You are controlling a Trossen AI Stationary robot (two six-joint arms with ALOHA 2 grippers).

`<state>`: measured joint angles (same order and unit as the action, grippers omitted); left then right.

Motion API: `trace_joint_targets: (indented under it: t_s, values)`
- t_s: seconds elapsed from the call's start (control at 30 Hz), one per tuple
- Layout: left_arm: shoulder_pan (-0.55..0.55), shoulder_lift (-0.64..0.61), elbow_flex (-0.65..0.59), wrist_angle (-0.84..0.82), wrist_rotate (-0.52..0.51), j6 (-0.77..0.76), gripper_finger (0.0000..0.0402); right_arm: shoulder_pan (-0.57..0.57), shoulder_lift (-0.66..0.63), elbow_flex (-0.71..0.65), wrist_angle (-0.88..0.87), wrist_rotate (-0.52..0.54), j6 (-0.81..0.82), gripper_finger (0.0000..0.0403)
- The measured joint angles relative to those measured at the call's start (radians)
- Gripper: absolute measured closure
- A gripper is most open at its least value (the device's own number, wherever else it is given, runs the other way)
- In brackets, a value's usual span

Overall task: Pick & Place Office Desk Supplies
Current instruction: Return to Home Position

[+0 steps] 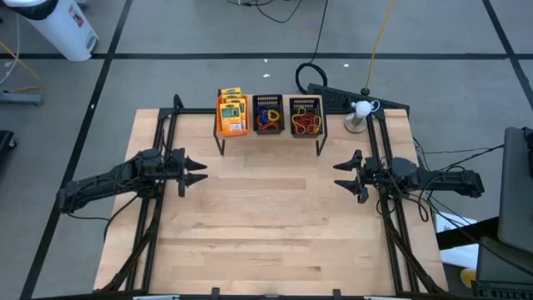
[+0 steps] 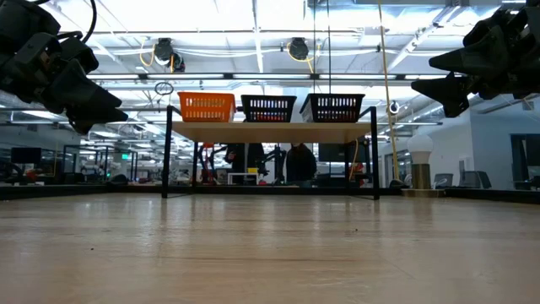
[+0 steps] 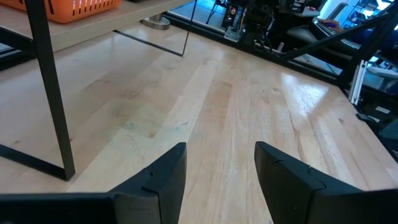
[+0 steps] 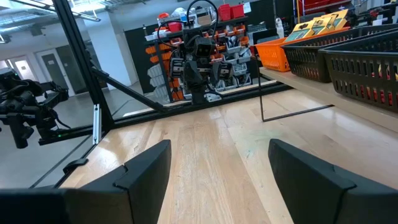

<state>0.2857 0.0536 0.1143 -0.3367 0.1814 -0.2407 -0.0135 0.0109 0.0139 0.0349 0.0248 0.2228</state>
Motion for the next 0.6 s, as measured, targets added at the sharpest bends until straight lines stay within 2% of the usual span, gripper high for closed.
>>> trace_joint_targets:
  t_s: [0.6]
  values:
    - [0.000,0.000,0.000,0.000,0.000,0.000,0.0218,0.000,0.000,0.000,0.000,0.000,0.000,0.0143]
